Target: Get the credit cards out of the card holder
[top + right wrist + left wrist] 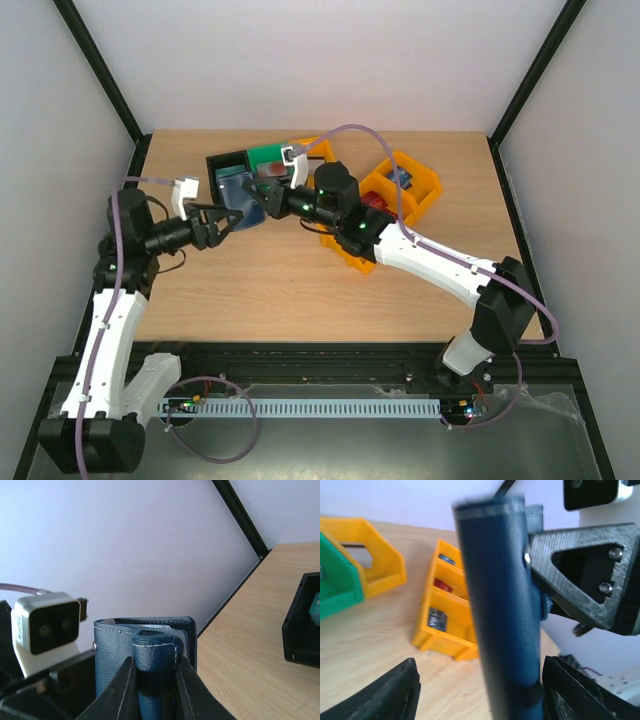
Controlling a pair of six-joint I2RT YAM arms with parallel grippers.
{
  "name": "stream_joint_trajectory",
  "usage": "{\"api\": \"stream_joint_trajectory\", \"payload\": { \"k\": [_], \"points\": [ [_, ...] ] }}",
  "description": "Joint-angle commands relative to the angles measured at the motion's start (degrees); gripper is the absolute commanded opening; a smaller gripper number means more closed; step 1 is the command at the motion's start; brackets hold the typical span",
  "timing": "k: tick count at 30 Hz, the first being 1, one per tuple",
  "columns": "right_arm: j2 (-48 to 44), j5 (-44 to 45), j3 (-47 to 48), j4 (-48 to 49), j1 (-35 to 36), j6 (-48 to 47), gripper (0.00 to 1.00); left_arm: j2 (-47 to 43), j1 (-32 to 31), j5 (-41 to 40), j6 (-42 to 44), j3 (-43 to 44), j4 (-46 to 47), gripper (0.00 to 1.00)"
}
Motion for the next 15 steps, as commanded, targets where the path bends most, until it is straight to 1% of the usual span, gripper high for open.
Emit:
{"api": "stream_joint_trajectory", "payload": {
  "k": [1, 3, 6, 7, 8, 9, 10, 12, 13, 14, 15],
  "points": [
    [-2.12, -0.13, -0.16, 5.49, 0.62, 0.09, 0.02, -2.5, -4.01, -1.26, -5.31, -3.24, 5.95, 0.62],
    [-2.12, -0.55, -0.22, 5.38, 0.7, -0.28, 0.02, -2.8, -4.5, -1.42, -7.11, -3.89, 8.04, 0.46],
    [-2.12, -1.43, -0.58, 5.69, 0.74, -0.44, 0.02, -3.19, -4.52, -1.99, -7.5, -3.95, 9.93, 0.14],
    [-2.08, -1.84, -0.62, 5.72, 0.74, -0.57, 0.02, -3.32, -4.55, -2.53, -7.43, -3.86, 10.32, 0.05],
    [-1.98, -2.34, -0.51, 5.45, 0.73, -0.99, 0.02, -3.49, -4.53, -3.3, -7.46, -3.87, 10.34, 0.03],
    [-1.81, -2.64, -0.01, 4.62, 0.75, -1.43, 0.04, -3.71, -4.5, -4.18, -7.48, -3.93, 10.17, 0.02],
    [-1.7, -2.15, 0.72, 2.54, 0.71, -3.61, 0.15, -3.9, -4.51, -5.3, -7.4, -3.9, 9.73, 0.02],
    [-1.87, 2.59, 2.8, -4.14, 0.66, -7.27, 0.56, -4.69, -4.52, -9.62, -6.55, -3.73, 7.57, 0.02],
    [-2.17, 6.32, 3.65, -7.86, 0.62, -9.15, 0.68, -5.28, -4.52, -12.63, -5.41, -3.57, 5.96, 0.02],
    [-2.55, 10.89, 4.3, -11.0, 0.61, -10.75, 0.73, -5.81, -4.52, -15.99, -3.8, -3.28, 4.42, 0.02],
    [-2.87, 14.53, 4.68, -13.51, 0.63, -12.43, 0.75, -6.35, -4.52, -18.88, -2.04, -3.07, 2.88, 0.02]
  ]
}}
